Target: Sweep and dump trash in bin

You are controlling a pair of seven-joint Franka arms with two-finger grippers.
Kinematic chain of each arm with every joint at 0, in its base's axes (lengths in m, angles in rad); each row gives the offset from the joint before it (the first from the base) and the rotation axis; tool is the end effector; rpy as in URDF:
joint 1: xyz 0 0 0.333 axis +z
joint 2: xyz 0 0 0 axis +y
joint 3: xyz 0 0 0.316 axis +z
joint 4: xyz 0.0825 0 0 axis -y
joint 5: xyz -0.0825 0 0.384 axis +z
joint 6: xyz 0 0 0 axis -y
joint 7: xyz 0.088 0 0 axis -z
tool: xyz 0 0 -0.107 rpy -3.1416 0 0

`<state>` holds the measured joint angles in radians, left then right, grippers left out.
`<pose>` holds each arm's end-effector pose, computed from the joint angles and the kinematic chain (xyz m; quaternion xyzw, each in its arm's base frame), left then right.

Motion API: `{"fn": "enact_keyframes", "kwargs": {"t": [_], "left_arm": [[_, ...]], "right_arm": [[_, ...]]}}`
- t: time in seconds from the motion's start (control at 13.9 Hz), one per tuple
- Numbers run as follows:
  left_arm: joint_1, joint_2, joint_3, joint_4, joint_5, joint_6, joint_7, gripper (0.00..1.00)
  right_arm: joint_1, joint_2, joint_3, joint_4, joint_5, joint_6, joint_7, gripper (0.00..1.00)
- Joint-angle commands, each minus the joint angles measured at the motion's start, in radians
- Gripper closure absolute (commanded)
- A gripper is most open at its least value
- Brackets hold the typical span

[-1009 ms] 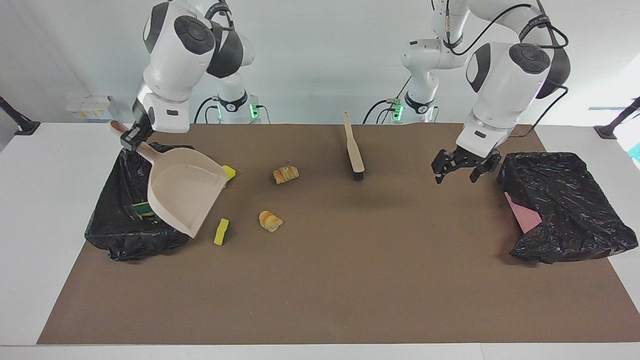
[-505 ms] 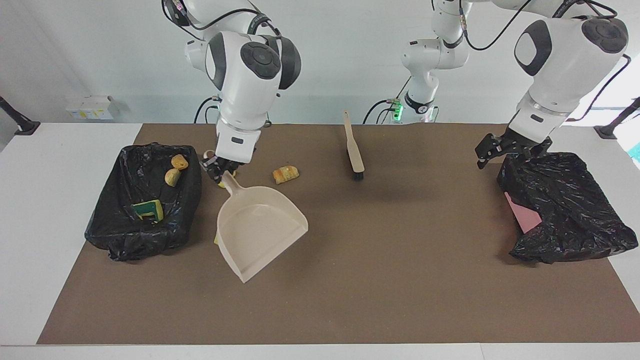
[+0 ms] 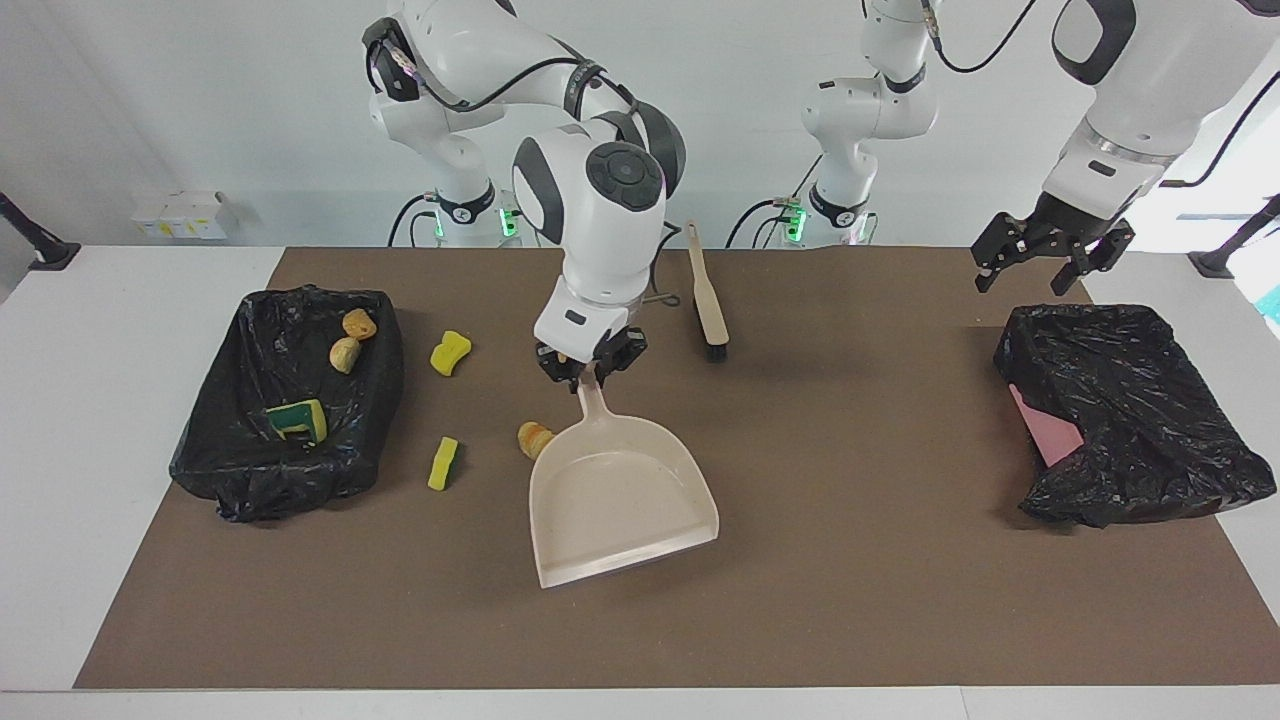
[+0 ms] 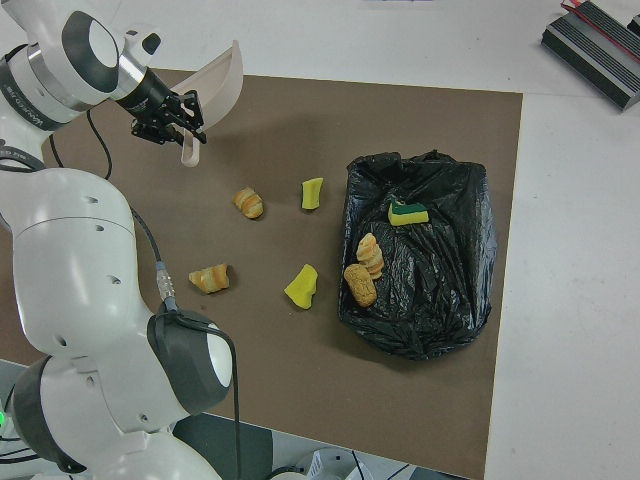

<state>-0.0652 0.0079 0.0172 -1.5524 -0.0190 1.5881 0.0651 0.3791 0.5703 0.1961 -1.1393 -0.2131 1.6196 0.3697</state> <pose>0.5583 -0.0289 0.6304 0.9983 -0.0565 0.0140 0.0093 0.6253 0.3360 0.4740 0.9929 0.0988 -0.0121 0.0655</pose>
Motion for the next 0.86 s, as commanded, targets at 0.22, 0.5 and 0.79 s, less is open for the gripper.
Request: {"fn": "enact_keyframes", "kwargs": {"t": [0.22,0.5,0.79], "left_arm": [[-0.016,-0.054,0.018,-0.07,0.001,-0.037,0.022,0.0],[-0.019,-0.104,0.018,-0.143,0.001,-0.062,0.025,0.0],[-0.027,-0.109,0.013,-0.153,-0.001,-0.066,0.021,0.0]], "right_arm": [[0.089,0.135,0.0,0.047,0.106,0.167,0.325,1.0],[0.127,0.187,0.005,0.046,0.119,0.241,0.363,1.0],[0.129,0.204,0.014,0.038,0.195,0.269,0.368,1.0]]}}
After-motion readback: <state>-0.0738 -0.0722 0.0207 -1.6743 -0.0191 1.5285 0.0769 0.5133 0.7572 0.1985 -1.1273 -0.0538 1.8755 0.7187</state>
